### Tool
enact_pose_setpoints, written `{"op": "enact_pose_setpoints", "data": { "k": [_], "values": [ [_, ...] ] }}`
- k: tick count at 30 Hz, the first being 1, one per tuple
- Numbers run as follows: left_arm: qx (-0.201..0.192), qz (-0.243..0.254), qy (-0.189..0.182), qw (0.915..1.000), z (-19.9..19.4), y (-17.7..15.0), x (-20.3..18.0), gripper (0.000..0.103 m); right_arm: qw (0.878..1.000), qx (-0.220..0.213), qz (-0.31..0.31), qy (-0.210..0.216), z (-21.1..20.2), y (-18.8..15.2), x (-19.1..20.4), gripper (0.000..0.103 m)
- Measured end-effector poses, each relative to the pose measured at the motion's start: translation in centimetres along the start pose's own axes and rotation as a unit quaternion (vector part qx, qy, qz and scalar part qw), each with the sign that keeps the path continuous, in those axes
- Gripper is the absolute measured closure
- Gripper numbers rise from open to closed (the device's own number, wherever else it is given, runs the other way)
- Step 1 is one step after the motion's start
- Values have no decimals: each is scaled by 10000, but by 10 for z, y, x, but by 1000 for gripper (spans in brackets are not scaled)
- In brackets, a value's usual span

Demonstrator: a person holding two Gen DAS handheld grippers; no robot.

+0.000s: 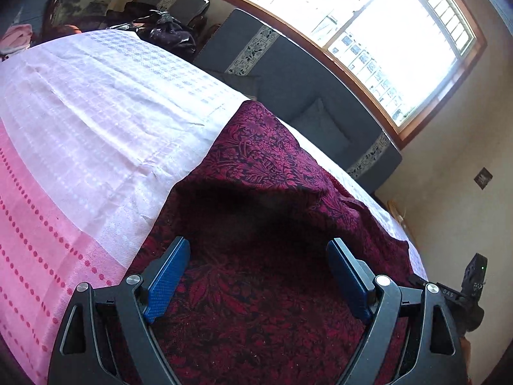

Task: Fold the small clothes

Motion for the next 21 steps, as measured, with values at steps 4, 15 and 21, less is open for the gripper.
{"op": "enact_pose_setpoints", "data": {
  "k": [4, 15, 21],
  "values": [
    [20, 55, 54, 10000, 1, 1, 1, 16, 9998, 28, 120, 155, 5, -5, -6, 99],
    [26, 61, 189, 9998, 3, 3, 2, 16, 9999, 2, 1, 101, 19, 2, 3, 99],
    [51, 96, 229, 9997, 4, 2, 2, 15, 9999, -77, -120, -14, 21, -2, -4, 97]
  ]
}}
Point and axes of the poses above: each gripper's, at about its wrist camera, not at the fingertips, and z roughly the way its jaws point, x to its left, y to its top, the point moved 7 cm from there along z, roughly the way its jaws point, and after that the axes turned 8 degrees about z, right-handed, at the moved point
